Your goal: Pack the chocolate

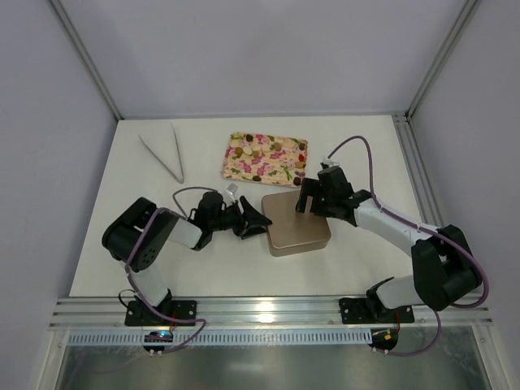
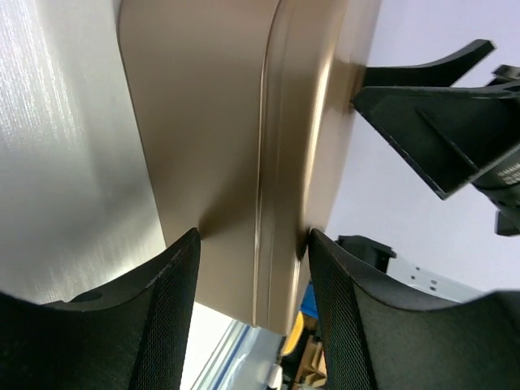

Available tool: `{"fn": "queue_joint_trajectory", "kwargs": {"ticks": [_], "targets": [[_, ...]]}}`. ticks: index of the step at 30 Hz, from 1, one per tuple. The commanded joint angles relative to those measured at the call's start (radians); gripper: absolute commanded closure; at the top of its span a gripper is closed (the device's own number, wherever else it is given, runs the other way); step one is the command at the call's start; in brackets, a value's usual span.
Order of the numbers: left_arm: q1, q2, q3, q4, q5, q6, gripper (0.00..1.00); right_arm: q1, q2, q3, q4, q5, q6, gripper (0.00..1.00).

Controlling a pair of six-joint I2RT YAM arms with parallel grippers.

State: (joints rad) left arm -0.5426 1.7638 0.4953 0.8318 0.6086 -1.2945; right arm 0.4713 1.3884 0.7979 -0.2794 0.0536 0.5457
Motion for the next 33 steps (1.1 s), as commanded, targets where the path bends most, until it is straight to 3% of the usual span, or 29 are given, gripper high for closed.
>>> {"fn": "queue_joint_trajectory", "kwargs": {"ticks": [1, 17, 27, 33], "targets": [[-0.023, -0.061, 0.054, -0.209, -0.050, 0.112, 0.45, 0.035, 0.014, 0.055, -0.013, 0.038, -0.020, 0.05], [-0.056, -0.083, 0.144, -0.566, -0.178, 0.213, 0.64, 0.093, 0.075, 0.052, -0.008, 0.046, -0.020, 0.05], [-0.059, -0.070, 0.189, -0.733, -0.233, 0.250, 0.64, 0.090, 0.043, -0.063, 0.066, -0.031, 0.036, 0.10], [-0.059, -0.064, 0.239, -0.827, -0.271, 0.284, 0.59, 0.092, -0.032, -0.124, 0.089, -0.106, 0.071, 0.16]]}}
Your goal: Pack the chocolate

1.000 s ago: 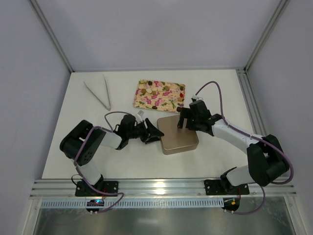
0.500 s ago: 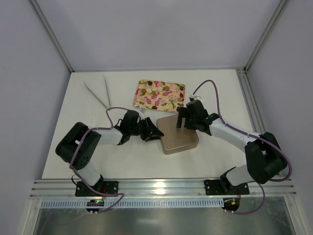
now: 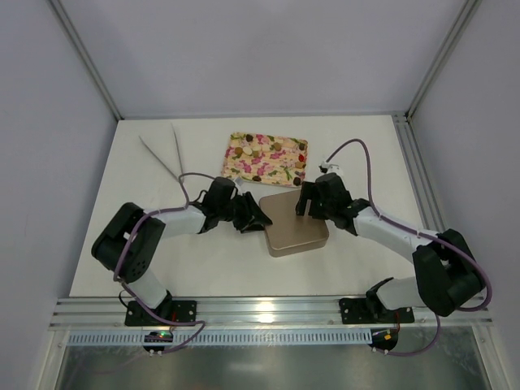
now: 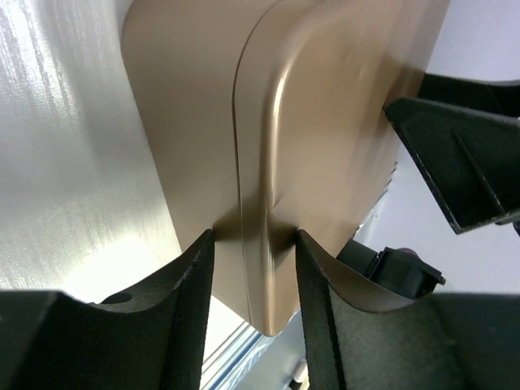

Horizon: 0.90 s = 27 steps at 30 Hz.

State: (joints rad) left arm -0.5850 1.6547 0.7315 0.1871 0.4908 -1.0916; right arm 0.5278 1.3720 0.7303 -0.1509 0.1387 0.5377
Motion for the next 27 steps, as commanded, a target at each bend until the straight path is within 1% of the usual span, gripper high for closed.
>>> {"fn": "queue_joint_trajectory", "kwargs": {"ticks": [1, 2, 4, 5, 7, 9, 10, 13, 21, 24, 27], "targets": [[-0.015, 0.045, 0.014, -0.184, -0.161, 0.085, 0.57, 0.035, -0.027, -0.061, -0.039, -0.191, 0.080, 0.17], [-0.015, 0.045, 0.020, -0.222, -0.169, 0.096, 0.57, 0.035, -0.040, -0.065, -0.048, -0.191, 0.081, 0.19], [-0.013, 0.043, 0.037, -0.236, -0.172, 0.101, 0.57, 0.035, -0.074, -0.071, -0.056, -0.192, 0.081, 0.21], [-0.013, 0.043, 0.045, -0.257, -0.175, 0.105, 0.57, 0.035, -0.082, -0.071, -0.068, -0.189, 0.081, 0.23], [-0.013, 0.039, 0.063, -0.274, -0.185, 0.117, 0.56, 0.035, -0.106, -0.069, -0.072, -0.188, 0.077, 0.24], [-0.012, 0.036, 0.078, -0.304, -0.195, 0.131, 0.56, 0.035, -0.106, -0.060, -0.085, -0.183, 0.073, 0.27], [-0.012, 0.034, 0.081, -0.316, -0.199, 0.134, 0.56, 0.035, -0.105, -0.054, -0.091, -0.183, 0.071, 0.31], [-0.009, 0.033, 0.094, -0.339, -0.204, 0.147, 0.55, 0.035, -0.105, -0.055, -0.087, -0.191, 0.077, 0.35], [0.002, 0.014, 0.101, -0.368, -0.210, 0.171, 0.53, 0.017, -0.122, -0.051, -0.108, -0.175, 0.071, 0.35], [0.005, -0.001, 0.117, -0.394, -0.215, 0.190, 0.53, 0.011, -0.134, -0.032, -0.134, -0.165, 0.061, 0.34], [0.007, -0.016, 0.146, -0.432, -0.219, 0.219, 0.52, -0.008, -0.148, -0.014, -0.157, -0.162, 0.051, 0.29]]}}
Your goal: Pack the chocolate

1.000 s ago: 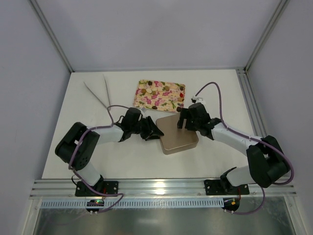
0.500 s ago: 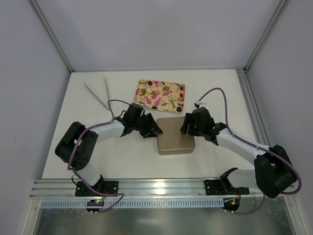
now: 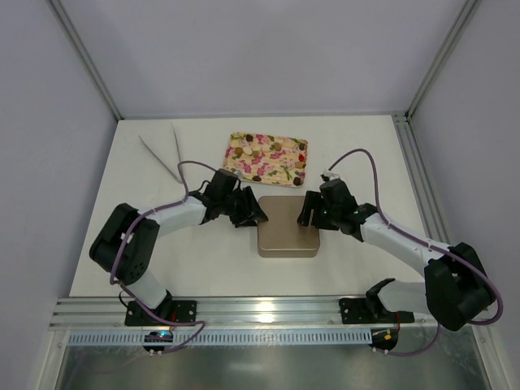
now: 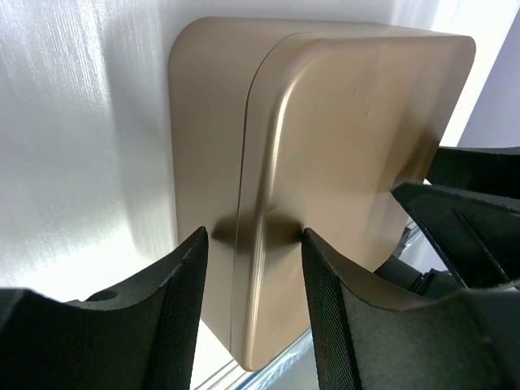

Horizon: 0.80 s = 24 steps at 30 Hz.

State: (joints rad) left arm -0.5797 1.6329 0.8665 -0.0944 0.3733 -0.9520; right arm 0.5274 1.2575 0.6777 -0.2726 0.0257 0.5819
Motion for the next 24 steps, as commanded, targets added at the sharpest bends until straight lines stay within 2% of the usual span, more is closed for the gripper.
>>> {"fn": "queue_joint_trajectory", "kwargs": {"ticks": [1, 6, 17, 24], "targets": [[0.001, -0.001, 0.022, -0.178, -0.108, 0.088, 0.51, -0.012, -0.036, 0.049, -0.048, -0.049, 0.004, 0.25], [0.003, -0.053, 0.098, -0.272, -0.137, 0.150, 0.45, -0.066, -0.081, 0.083, -0.076, -0.061, -0.016, 0.12], [0.007, -0.202, 0.311, -0.487, -0.183, 0.280, 0.37, -0.164, -0.223, 0.207, -0.165, -0.092, -0.074, 0.05], [0.006, -0.404, 0.364, -0.643, -0.232, 0.377, 0.33, -0.176, -0.351, 0.307, -0.290, 0.020, -0.119, 0.00]]}}
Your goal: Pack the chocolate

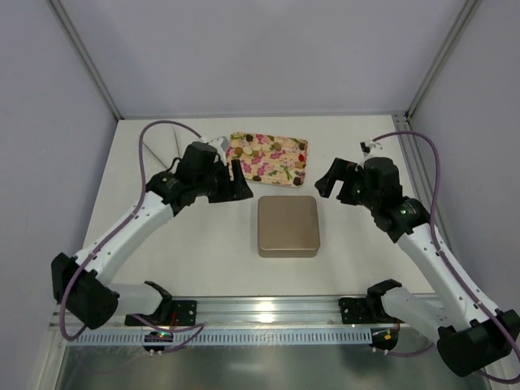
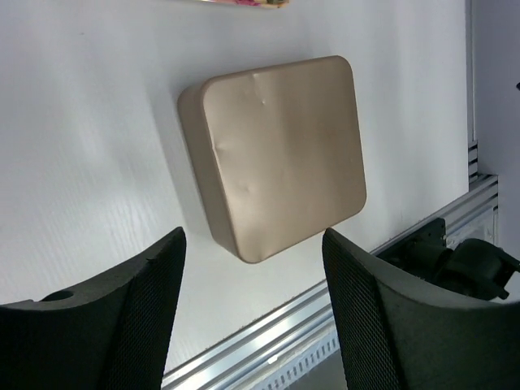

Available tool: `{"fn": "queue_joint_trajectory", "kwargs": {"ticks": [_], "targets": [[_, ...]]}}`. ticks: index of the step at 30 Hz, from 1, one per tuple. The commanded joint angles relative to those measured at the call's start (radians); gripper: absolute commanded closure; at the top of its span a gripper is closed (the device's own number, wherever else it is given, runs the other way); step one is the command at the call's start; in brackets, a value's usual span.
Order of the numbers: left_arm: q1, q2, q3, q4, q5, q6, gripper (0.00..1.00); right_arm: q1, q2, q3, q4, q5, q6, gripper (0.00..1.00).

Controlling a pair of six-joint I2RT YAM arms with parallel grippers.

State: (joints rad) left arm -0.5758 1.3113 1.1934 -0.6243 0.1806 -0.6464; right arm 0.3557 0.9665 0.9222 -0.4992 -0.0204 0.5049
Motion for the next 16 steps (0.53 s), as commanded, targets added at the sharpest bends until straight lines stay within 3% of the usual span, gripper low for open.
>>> {"fn": "queue_joint_trajectory", "kwargs": {"ticks": [1, 8, 16], "targets": [[0.002, -0.134, 0.035, -0.129, -0.061, 0.083, 0.33, -0.004, -0.069, 0.075, -0.073, 0.091, -0.054, 0.00], [0.002, -0.308, 0.003, -0.241, -0.110, 0.106, 0.30, -0.004, -0.152, 0.092, -0.165, 0.191, -0.081, 0.00], [0.002, -0.376, -0.006, -0.284, -0.118, 0.114, 0.29, -0.004, -0.235, 0.050, -0.148, 0.224, -0.078, 0.00]]}}
